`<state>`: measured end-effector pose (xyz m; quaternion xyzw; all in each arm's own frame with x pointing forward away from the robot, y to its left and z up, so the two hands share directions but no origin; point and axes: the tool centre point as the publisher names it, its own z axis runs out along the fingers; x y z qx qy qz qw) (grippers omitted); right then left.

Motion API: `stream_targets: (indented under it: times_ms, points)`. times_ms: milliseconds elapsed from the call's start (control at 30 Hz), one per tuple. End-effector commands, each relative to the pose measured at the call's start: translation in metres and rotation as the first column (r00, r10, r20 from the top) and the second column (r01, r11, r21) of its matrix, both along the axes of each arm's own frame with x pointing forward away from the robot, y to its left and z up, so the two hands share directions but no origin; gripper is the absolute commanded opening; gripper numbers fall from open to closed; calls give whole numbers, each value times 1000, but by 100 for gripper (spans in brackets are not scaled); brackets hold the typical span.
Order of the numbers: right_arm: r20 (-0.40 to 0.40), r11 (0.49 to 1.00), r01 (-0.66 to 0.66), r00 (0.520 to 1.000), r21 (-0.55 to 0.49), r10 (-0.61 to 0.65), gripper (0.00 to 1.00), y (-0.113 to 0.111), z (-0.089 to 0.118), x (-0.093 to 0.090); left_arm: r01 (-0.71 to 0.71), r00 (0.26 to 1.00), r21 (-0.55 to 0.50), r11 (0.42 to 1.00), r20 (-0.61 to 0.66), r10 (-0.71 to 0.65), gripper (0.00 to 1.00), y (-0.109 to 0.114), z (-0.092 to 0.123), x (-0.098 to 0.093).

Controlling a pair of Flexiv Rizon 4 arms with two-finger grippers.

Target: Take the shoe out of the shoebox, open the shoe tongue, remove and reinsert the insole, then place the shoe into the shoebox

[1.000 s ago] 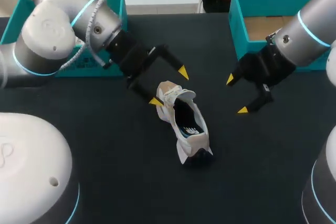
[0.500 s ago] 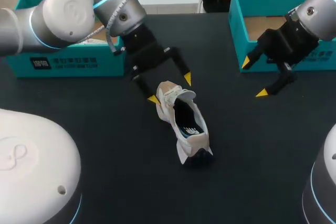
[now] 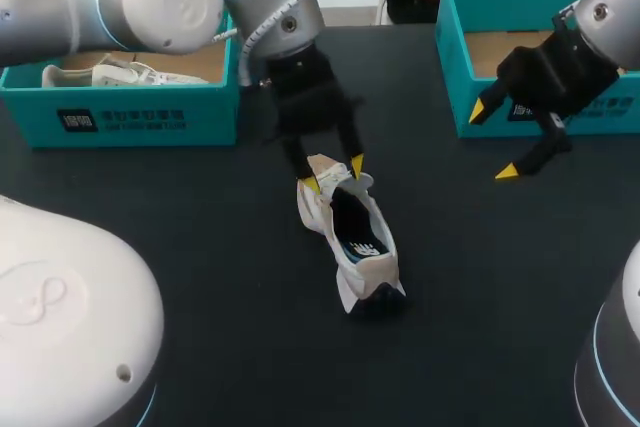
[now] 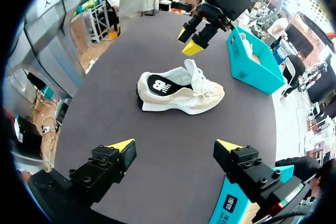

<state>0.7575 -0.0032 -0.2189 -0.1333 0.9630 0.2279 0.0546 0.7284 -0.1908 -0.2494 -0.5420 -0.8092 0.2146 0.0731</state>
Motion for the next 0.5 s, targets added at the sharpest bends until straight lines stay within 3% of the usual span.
stream_targets:
  times_ms: [33, 500]
  points:
    - [1, 1000, 1, 1000, -3, -1, 100, 0, -1, 0, 8, 1000, 122, 992, -18, -6, 0, -15, -1, -9]
    - [1, 1000, 1, 1000, -3, -1, 100, 0, -1, 0, -89, 995, 185, 979, -20, 94, 0, -29, -38, -35]
